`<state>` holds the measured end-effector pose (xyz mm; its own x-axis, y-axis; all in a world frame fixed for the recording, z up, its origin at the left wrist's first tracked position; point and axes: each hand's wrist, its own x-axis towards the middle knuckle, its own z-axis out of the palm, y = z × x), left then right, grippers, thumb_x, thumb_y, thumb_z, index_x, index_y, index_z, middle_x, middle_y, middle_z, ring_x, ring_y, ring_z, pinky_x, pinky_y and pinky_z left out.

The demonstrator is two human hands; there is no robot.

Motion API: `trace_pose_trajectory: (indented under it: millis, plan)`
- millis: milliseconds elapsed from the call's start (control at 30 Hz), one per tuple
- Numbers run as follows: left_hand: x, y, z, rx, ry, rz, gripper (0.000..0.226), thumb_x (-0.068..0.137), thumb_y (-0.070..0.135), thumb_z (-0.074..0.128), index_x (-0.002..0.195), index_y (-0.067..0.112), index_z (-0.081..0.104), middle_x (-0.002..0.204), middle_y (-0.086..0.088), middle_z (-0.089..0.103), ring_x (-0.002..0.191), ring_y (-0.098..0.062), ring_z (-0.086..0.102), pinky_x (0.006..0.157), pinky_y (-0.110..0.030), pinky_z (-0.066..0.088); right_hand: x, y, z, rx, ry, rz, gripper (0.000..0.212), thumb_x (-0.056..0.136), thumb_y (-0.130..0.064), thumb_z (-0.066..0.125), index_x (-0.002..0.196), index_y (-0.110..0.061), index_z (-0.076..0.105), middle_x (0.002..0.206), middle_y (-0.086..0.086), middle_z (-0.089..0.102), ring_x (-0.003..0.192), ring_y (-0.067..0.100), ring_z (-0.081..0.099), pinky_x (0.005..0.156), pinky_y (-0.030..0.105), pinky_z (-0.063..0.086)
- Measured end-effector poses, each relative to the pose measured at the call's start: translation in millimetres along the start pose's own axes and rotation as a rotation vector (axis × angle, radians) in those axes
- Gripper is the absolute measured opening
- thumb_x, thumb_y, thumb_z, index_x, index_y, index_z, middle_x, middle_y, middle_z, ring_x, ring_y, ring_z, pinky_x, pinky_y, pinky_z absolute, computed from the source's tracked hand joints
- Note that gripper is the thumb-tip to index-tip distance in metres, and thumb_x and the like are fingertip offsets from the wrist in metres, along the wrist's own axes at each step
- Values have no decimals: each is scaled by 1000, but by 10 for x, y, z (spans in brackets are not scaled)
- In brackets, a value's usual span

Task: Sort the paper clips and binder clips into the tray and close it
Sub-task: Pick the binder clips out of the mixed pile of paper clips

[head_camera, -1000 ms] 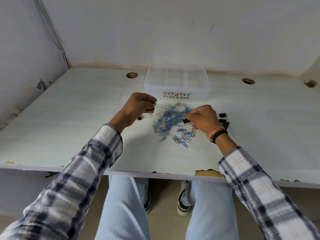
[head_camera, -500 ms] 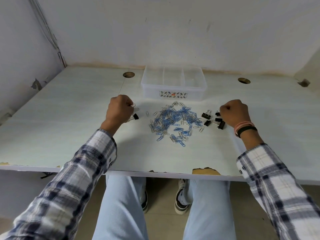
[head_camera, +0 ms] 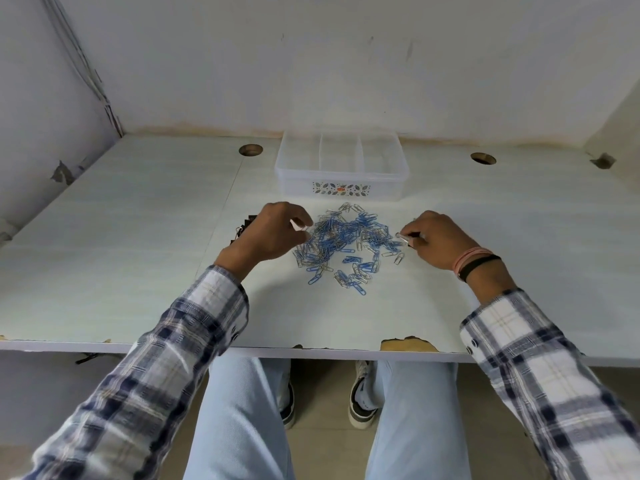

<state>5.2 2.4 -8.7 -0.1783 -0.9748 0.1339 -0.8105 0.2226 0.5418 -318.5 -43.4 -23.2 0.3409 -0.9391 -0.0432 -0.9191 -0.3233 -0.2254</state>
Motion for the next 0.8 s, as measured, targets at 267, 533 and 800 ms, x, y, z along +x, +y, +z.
trace_pose_trajectory:
  millis: [267, 533, 800]
  plan:
    - [5, 58, -45, -43, -168, -83, 57, 84, 22, 82, 136, 19, 60, 137, -3, 57, 112, -21, 61, 89, -30, 50, -90, -67, -32, 21, 142, 76, 30, 92, -15, 64, 122, -10, 66, 117, 17, 57, 114, 37, 53, 94, 40, 47]
    - [247, 267, 113, 196, -502, -98, 116, 60, 51, 93, 154, 24, 31, 147, -6, 36, 134, -30, 41, 111, -51, 40, 51, -675, -90, 187, -240, -17, 72, 80, -42, 79, 140, -12, 52, 138, 10, 54, 118, 26, 57, 104, 38, 46]
    - [390, 224, 24, 87, -415, -65, 100, 67, 33, 94, 151, 19, 41, 146, -4, 43, 125, -26, 51, 103, -35, 45, 219, -582, -137, 157, -237, -3, 108, 66, -57, 84, 154, -21, 31, 153, 9, 36, 136, 26, 43, 112, 36, 36]
